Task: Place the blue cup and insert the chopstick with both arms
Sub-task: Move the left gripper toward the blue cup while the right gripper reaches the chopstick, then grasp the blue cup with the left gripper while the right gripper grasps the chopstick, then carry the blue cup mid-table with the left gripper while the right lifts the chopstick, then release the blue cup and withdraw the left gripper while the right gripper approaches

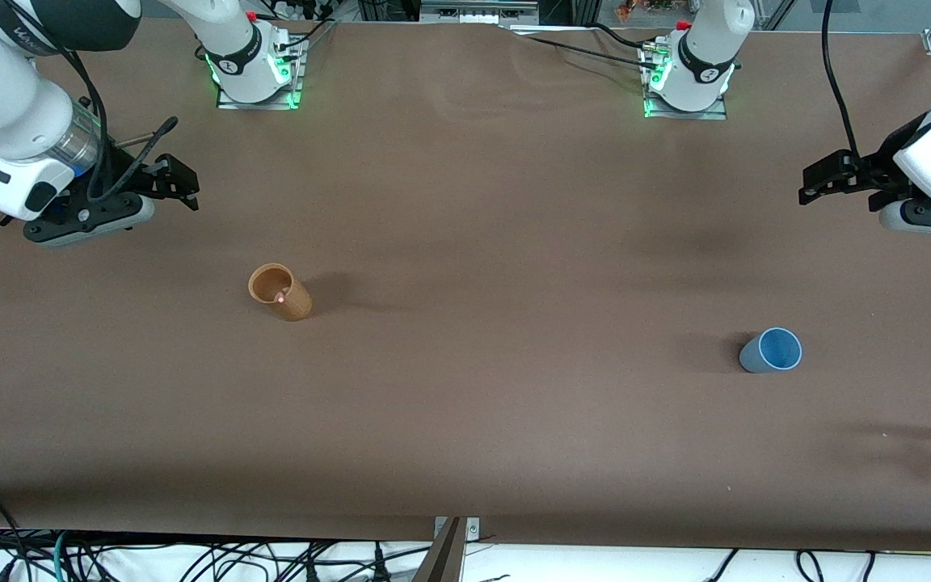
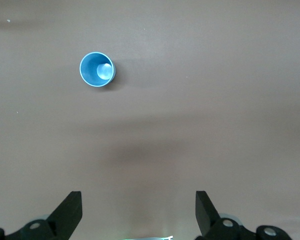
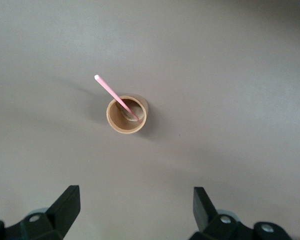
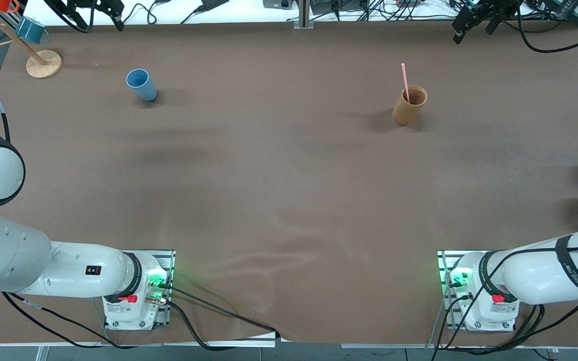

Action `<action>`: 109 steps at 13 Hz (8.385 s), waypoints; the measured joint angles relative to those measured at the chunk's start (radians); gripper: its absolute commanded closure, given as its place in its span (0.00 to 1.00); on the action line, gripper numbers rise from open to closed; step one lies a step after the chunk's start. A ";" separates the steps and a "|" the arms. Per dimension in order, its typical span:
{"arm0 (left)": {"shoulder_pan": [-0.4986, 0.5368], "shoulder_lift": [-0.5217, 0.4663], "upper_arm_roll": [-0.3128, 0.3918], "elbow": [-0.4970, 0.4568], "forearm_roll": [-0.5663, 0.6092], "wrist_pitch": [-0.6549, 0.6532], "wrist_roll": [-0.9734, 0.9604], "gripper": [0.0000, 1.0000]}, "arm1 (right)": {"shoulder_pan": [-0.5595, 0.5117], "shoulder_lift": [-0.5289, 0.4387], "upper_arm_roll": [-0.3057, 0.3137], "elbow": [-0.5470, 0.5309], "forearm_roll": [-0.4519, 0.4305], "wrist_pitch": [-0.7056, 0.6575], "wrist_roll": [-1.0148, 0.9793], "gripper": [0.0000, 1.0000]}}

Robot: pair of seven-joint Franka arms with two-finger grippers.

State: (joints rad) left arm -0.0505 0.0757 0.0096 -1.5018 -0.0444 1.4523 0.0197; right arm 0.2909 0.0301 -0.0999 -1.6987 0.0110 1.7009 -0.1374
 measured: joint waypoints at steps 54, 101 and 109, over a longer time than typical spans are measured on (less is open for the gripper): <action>0.051 0.531 0.008 -0.205 0.071 0.846 0.004 0.77 | 0.014 0.373 0.129 -0.072 0.003 0.419 -0.128 0.53; -0.556 0.696 -0.016 0.505 -0.118 0.204 -0.583 0.00 | 0.104 0.192 0.131 0.118 0.018 0.097 -0.106 1.00; -0.089 0.391 0.004 0.453 -0.114 0.039 -0.133 0.00 | 0.367 0.375 0.137 0.291 0.065 0.320 0.277 1.00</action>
State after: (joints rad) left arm -0.1399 0.4669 0.0140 -1.0484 -0.1582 1.4916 -0.1134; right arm 0.6574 0.4050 0.0368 -1.4076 0.0759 2.0211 0.1397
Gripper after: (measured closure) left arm 0.000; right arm 0.912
